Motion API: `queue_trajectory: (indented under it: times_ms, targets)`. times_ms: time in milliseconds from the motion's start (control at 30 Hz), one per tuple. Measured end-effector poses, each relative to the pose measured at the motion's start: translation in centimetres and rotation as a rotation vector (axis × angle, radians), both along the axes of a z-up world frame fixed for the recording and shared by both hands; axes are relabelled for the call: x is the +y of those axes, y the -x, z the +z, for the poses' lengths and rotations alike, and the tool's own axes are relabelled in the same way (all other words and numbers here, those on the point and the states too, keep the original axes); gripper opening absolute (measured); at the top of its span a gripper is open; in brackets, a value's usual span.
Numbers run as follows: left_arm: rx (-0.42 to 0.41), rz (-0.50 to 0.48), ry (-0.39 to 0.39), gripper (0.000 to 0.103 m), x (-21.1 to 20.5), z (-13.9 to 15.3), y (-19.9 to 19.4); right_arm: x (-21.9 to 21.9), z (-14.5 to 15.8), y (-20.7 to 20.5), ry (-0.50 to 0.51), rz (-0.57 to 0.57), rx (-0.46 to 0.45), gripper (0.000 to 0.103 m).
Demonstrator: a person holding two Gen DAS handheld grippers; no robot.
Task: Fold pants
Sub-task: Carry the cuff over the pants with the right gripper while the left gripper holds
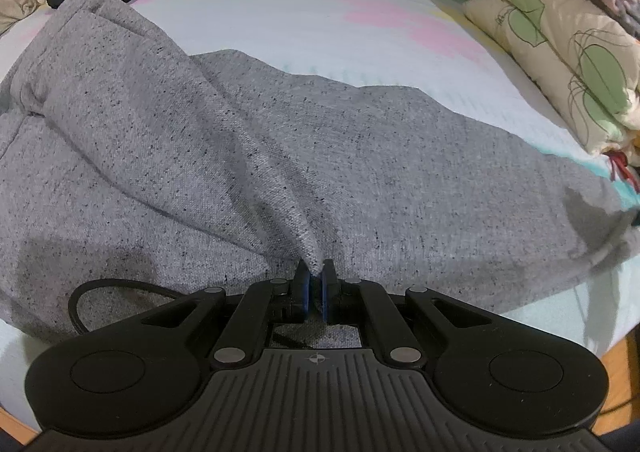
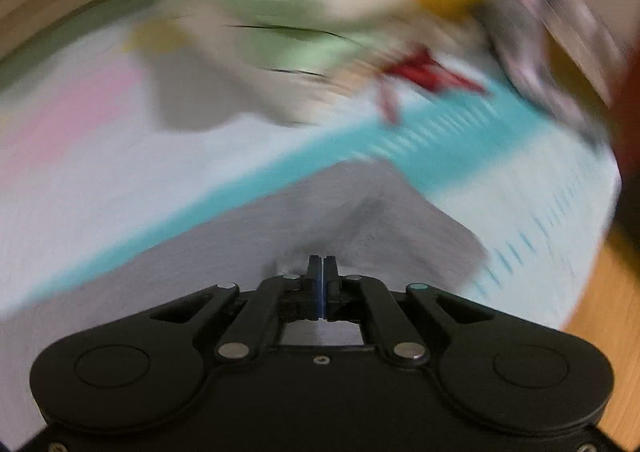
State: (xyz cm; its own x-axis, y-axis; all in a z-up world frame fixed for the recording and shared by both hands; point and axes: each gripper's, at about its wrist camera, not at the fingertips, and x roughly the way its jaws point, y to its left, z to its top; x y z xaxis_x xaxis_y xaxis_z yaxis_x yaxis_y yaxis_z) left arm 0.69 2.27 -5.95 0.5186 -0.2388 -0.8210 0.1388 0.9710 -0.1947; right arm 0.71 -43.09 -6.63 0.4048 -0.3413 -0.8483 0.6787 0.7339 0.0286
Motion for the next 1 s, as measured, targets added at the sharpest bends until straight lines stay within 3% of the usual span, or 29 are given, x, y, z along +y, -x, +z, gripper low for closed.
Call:
queue_trajectory:
  times_ms: [167, 267, 400, 533, 600, 667, 900, 1000]
  targets:
    - [0.004, 0.004, 0.014, 0.005, 0.1, 0.0, 0.1, -5.2, -2.3, 3.0, -0.239, -0.187, -0.009, 0.004]
    - [-0.006, -0.006, 0.006, 0.005, -0.1, 0.1, 0.3, -6.0, -2.8, 4.2, -0.293, -0.229, -0.032, 0.004]
    - [-0.018, -0.018, -0.004, 0.005, -0.4, 0.3, 0.5, -6.5, -1.8, 4.8, -0.285, -0.254, -0.072, 0.004]
    - [-0.02, -0.019, -0.01, 0.005, -0.5, 0.2, 0.5, -7.6, -1.2, 5.6, -0.357, -0.317, -0.1, 0.032]
    - [-0.02, -0.019, -0.01, 0.005, -0.5, 0.2, 0.5, -7.8, -0.9, 5.8, -0.36, -0.348, -0.149, 0.054]
    - [-0.019, -0.02, -0.011, 0.005, -0.5, 0.1, 0.5, -7.7, -0.2, 6.0, -0.33, -0.352, -0.174, 0.062]
    - [-0.019, -0.02, -0.01, 0.005, -0.4, 0.1, 0.4, -7.9, 0.4, 6.1, -0.309, -0.361, -0.204, 0.062]
    - [-0.018, -0.019, -0.007, 0.005, -0.4, 0.0, 0.4, -8.2, 0.7, 6.8, -0.284, -0.407, -0.236, 0.053]
